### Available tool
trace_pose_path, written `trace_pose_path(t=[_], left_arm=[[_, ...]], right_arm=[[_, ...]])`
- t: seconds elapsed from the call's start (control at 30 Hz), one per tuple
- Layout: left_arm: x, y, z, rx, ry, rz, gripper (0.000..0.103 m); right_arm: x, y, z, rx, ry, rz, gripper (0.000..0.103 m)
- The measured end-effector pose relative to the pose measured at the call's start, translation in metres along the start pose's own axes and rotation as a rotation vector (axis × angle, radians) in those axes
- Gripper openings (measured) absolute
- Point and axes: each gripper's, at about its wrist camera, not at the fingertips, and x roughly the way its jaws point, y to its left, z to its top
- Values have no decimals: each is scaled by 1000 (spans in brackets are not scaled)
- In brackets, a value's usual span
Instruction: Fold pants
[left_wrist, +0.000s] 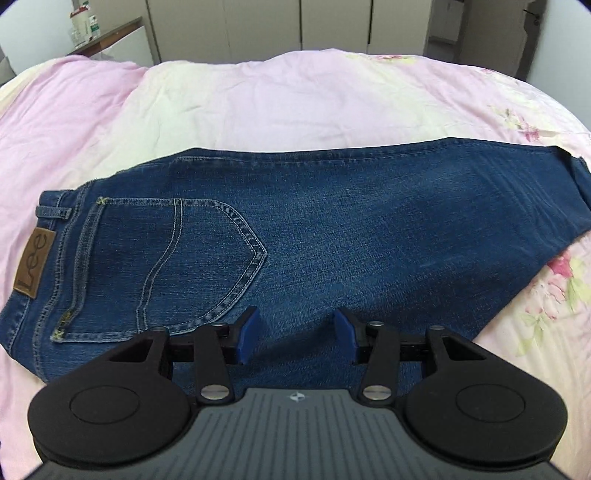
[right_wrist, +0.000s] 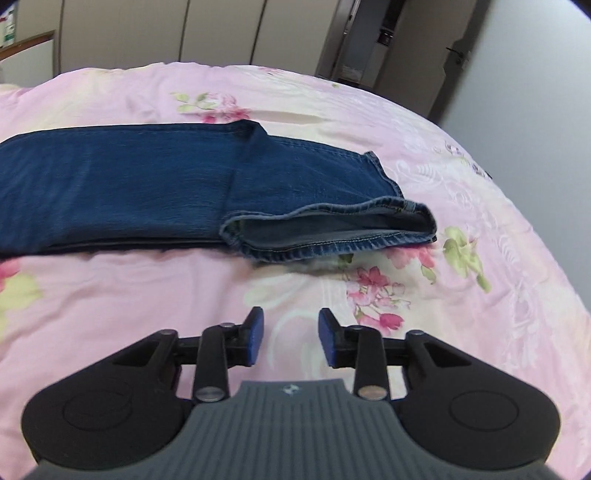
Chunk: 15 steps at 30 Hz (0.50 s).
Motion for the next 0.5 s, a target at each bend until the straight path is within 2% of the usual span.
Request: trace_pose_path(t=[0.07,0.13,0.2,0.23,0.37,0.5], left_arm=[[5,0,1,-28,1,3,55],[9,-2,1,-29,2,4,55],[11,-3,0,-17,0,8,55],[12,-4,0,-15,2,9,55],[14,-4,3,-45,7,-7,55],[16,-3,6,-60,14,-12,55]], right_arm=[[27,6,-5,15,22,-12,33],[39,12,-5,17,-22,-24,30],[39,15,5,18,-78,-27,20],[36,13,11,33,-112,-10,18],[30,-9,48,60,-185,-22,18],[57,-47,92,79,-186,-152,19]])
